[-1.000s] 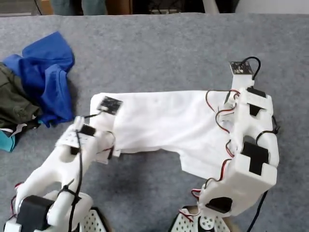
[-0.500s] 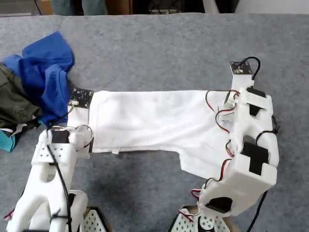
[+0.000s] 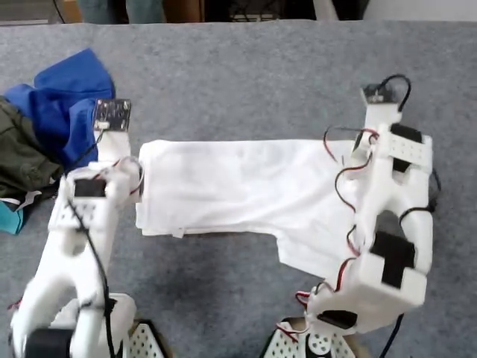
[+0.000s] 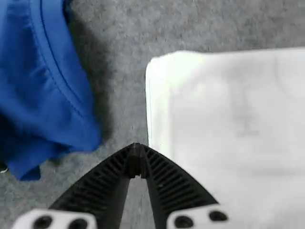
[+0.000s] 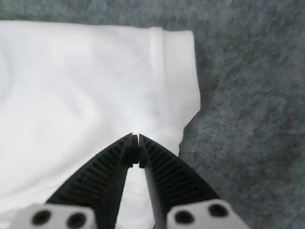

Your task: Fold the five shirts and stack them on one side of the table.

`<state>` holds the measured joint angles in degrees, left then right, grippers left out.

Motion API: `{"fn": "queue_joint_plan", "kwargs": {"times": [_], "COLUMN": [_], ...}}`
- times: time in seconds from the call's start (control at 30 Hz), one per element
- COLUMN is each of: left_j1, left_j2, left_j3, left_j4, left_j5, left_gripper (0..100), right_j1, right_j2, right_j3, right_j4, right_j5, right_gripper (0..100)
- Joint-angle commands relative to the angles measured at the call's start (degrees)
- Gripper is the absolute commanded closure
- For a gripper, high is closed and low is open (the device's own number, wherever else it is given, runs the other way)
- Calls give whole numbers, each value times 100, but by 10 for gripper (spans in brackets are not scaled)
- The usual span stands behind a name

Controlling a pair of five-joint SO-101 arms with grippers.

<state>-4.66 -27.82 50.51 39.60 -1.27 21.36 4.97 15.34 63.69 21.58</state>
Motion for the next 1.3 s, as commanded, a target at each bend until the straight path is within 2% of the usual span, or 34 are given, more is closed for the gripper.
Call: {"fn": "queue_joint_plan", "kwargs": {"times": [0.0, 0.17, 0.27, 0.37, 0.53, 0.73, 0.9, 1.03, 1.13, 1.27], "left_j1": [48, 22, 57, 57, 233, 242, 242, 242, 242, 242], "left_j2": [1301, 3244, 4009, 3930, 3640, 3578, 3587, 3587, 3587, 3587], "left_j3": [-813, -2299, -2791, -2826, -2413, -2352, -2352, -2352, -2360, -2360], "left_j4": [-958, -941, -545, -387, -712, -809, -809, -809, -809, -809], "left_j5": [457, 1011, 1073, 870, 624, 527, 527, 527, 527, 527], "left_gripper": [971, 972, 973, 973, 973, 972, 971, 971, 971, 971], "right_j1": [-9, -26, -35, 35, 360, 721, 967, 1055, 1029, 703], "right_j2": [-681, -1130, -1341, -1543, -1719, -1763, -1771, -2123, -2668, -3415], "right_j3": [-611, -831, -312, 778, 2659, 3714, 3547, 2835, 2325, 2105], "right_j4": [624, 1591, 2084, 1767, 695, 466, 747, 1749, 2497, 2690], "right_j5": [211, 308, 510, 765, 1029, 1855, 2330, 2857, 3376, 3798], "right_gripper": [984, 984, 984, 984, 984, 984, 984, 984, 984, 980]}}
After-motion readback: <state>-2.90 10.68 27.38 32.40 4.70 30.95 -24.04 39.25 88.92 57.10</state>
